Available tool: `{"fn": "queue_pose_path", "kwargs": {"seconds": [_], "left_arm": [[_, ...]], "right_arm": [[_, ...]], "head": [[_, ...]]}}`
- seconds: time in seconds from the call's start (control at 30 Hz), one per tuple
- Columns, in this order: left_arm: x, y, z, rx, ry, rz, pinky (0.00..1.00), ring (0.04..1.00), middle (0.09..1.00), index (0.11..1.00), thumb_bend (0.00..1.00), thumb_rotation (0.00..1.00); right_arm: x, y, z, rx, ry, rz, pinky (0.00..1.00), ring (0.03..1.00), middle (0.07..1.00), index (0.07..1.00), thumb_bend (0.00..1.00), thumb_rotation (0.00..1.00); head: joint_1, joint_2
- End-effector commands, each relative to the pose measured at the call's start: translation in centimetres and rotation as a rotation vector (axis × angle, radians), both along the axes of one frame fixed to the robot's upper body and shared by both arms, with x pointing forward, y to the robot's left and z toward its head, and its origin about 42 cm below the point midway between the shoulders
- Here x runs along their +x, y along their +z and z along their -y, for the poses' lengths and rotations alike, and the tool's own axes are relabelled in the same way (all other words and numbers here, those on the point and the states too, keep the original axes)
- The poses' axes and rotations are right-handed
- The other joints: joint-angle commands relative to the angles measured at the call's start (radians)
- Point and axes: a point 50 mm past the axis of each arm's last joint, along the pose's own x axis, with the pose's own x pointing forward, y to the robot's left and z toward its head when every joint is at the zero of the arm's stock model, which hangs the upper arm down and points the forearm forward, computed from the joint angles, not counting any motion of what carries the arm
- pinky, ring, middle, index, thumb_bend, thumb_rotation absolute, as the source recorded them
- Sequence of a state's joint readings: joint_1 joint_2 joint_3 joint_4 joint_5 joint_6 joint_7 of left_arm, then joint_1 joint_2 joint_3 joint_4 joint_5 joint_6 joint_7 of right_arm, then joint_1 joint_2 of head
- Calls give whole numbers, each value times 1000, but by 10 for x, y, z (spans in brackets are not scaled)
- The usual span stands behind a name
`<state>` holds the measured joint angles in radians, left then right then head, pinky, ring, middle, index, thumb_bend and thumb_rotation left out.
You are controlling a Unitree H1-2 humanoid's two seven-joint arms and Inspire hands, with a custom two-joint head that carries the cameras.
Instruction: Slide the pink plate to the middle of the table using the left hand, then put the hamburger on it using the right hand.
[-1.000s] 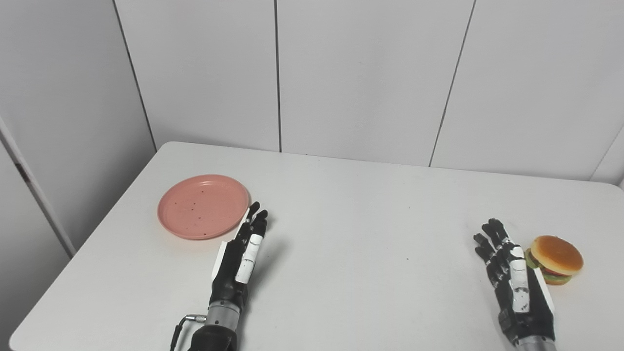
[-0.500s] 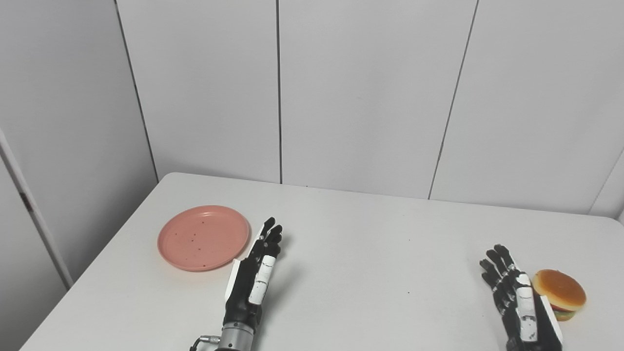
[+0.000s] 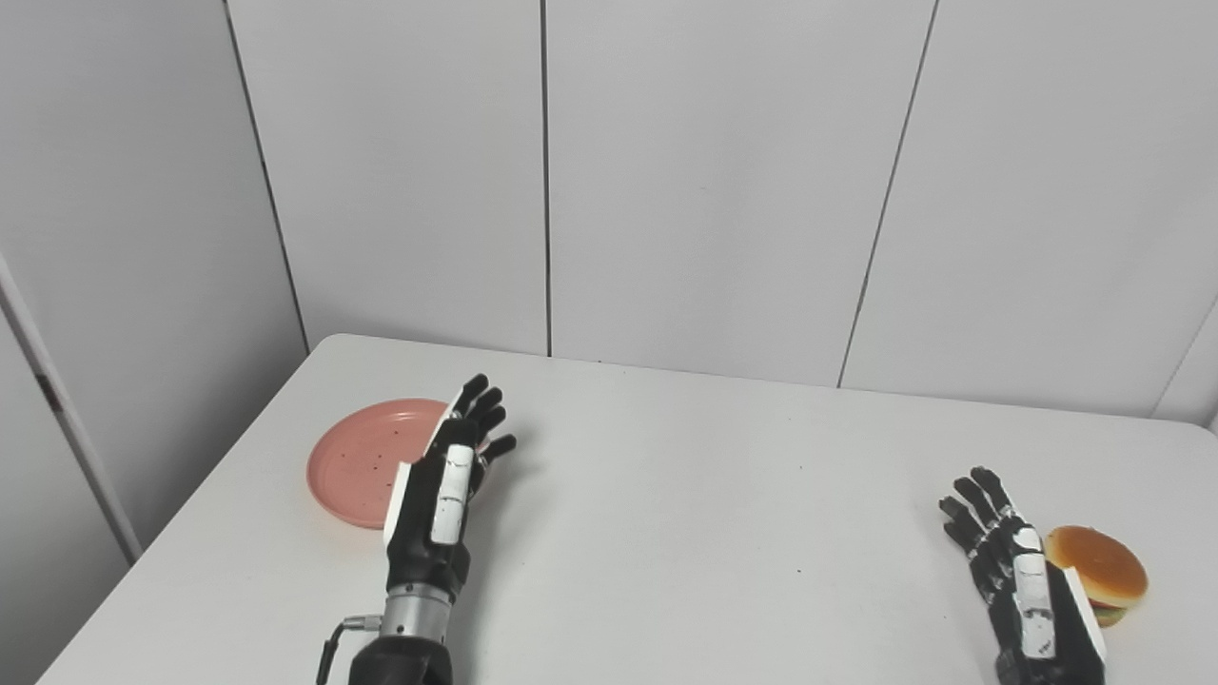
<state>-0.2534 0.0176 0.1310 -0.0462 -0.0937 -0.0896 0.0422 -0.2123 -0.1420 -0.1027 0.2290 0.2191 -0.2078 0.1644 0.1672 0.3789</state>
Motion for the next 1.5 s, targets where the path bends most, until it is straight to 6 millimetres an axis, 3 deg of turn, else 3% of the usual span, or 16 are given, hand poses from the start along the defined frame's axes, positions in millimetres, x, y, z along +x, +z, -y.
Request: {"fn": "queue_pose_path", "kwargs": {"seconds": [0.0,0.17,0.3,0.5,0.7,0.8,0.93,1.1,1.17,1.47], "left_arm": [[16,37,-8,25,6,100,801,897,911,895,923,918],[35,66,-28,53,33,150,816,901,899,888,881,917],[47,84,-39,70,59,159,843,892,884,869,926,907],[57,104,-56,139,83,179,867,877,889,863,911,918],[64,111,-89,197,157,161,777,890,901,883,881,958],[72,105,-106,191,204,138,798,880,892,872,878,956],[82,96,-131,191,233,115,858,908,907,885,954,932],[93,80,-164,189,220,113,858,913,904,865,987,885],[96,75,-172,182,221,114,826,889,875,833,998,854],[105,43,-208,97,224,54,815,900,881,845,984,839]], "right_arm": [[-34,-48,0,25,-14,-132,925,890,925,934,816,1000],[-36,-47,-3,28,-18,-124,903,879,919,933,814,1000],[-38,-45,-4,26,-28,-117,876,870,912,924,827,1000],[-38,-45,-5,23,-32,-115,861,868,908,916,836,997],[-38,-44,-5,15,-28,-117,856,869,912,921,847,1000],[-37,-44,-5,22,-25,-120,852,866,905,916,845,997],[-38,-44,-4,16,-25,-120,848,865,909,917,843,999],[-38,-43,-5,16,-23,-123,847,865,908,921,839,1000],[-38,-42,-5,21,-24,-122,846,862,904,916,834,999],[-39,-41,-5,19,-29,-114,840,860,902,911,833,999]], "head": [[0,3],[-4,10],[-7,15],[-10,20],[-7,23],[-9,23],[-7,28],[-8,31],[-9,32],[-14,42]]}}
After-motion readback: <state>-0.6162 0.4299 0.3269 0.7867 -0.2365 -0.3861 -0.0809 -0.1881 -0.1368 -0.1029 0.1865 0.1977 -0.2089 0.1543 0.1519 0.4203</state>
